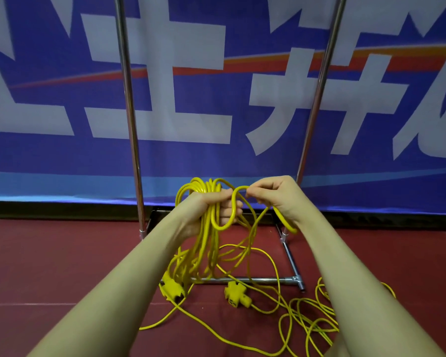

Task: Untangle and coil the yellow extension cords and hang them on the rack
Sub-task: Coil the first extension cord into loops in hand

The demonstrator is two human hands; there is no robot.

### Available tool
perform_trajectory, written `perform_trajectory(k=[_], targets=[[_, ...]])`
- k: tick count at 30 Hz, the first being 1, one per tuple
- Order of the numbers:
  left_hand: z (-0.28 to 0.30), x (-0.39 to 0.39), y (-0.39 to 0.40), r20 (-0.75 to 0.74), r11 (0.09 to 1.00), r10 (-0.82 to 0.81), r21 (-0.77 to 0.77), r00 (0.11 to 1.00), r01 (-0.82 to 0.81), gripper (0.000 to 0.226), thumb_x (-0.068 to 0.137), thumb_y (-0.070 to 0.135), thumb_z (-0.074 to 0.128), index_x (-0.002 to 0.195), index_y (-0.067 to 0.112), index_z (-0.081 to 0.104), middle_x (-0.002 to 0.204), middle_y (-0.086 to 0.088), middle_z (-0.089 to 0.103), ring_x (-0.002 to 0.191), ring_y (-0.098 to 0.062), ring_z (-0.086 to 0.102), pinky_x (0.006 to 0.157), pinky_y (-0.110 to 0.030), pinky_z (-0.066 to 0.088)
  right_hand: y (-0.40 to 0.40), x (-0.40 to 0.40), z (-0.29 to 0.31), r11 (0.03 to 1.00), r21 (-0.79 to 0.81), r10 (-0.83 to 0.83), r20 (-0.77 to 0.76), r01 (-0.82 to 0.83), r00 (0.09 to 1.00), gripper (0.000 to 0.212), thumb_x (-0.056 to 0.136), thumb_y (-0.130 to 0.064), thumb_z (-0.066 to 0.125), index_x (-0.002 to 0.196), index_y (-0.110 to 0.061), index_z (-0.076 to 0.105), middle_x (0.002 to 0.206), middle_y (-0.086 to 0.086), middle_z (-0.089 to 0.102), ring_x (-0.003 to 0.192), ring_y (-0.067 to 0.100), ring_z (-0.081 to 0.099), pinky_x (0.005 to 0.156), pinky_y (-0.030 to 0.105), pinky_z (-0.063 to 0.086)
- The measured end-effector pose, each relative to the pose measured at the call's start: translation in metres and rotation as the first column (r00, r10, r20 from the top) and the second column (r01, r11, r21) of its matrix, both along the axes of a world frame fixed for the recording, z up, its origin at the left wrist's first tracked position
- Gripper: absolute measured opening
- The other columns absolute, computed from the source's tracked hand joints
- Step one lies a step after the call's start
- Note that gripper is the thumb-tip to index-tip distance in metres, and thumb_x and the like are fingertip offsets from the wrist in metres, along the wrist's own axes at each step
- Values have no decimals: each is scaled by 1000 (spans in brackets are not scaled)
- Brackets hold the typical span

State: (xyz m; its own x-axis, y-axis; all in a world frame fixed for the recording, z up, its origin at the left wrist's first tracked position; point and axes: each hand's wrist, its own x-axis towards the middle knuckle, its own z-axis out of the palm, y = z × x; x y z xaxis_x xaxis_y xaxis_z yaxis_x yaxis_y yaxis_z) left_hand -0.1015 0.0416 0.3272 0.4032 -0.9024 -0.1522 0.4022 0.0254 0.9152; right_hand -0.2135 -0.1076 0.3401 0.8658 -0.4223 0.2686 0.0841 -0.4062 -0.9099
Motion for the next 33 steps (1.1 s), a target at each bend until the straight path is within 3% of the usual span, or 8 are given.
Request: perform_trajectory(k=[3,7,11,16,19,24,27,33], targets=[[5,-6,-5,-71,998,7,-67,997,-12,50,96,16,44,56,9,73,59,-4,68,47,-9,62,47,-19,49,-6,-2,-1,999,1,-35,22,35,999,9,84,-6,67,78,-3,73,53,-9,60,51,-1,48,54,11,38],[9,-14,-9,6,997,-36,-64,999,36,20,82,19,55,83,3,68,65,-6,70,34,-5,46,36,-14,36,-8,-4,-4,999,-31,-18,-9,17,1000,10,86,-9,66,82,-4,74,60,-4,64,56,1,51,58,13,40],[10,-13,-11,42,997,-2,-71,999,5,15,88,13,51,86,1,61,58,-1,65,29,-2,33,35,-14,28,-9,-4,-5,999,-32,-41,14,42,999,11,87,-10,65,83,-4,73,59,-1,61,56,3,51,57,14,41],[19,0,-5,5,981,138,-138,990,-136,19,94,9,44,83,1,58,55,-1,61,26,-2,30,31,-13,27,-18,-8,-11,997,-71,-12,-156,0,988,11,87,-11,66,84,0,68,53,-1,56,48,8,49,51,18,42],[19,8,-1,-22,963,203,-175,979,-204,19,94,8,43,83,0,57,54,1,58,26,-2,29,31,-12,27,-24,-12,-14,998,-41,34,-180,-42,983,4,85,-4,67,82,-6,69,61,1,63,58,9,59,59,21,50],[15,10,0,-1,949,256,-188,967,-251,18,92,7,45,81,1,57,53,2,53,27,-3,29,32,-15,26,-29,-12,-21,979,-165,69,-281,-119,957,14,82,6,65,92,-3,66,75,0,64,66,4,60,65,17,49],[20,15,5,-61,938,246,-235,967,-254,19,92,8,44,82,3,58,54,2,52,27,-3,28,31,-13,24,-35,-15,-29,946,-293,20,-369,-137,929,15,84,3,63,80,-12,63,73,-2,62,66,6,55,63,17,45],[19,12,9,-36,960,144,-237,989,-149,18,93,9,41,89,3,58,54,1,52,25,-3,28,31,-12,27,-27,-2,-34,995,-85,24,-196,-42,980,17,93,-14,57,109,-21,56,101,-2,63,81,7,59,73,18,47]])
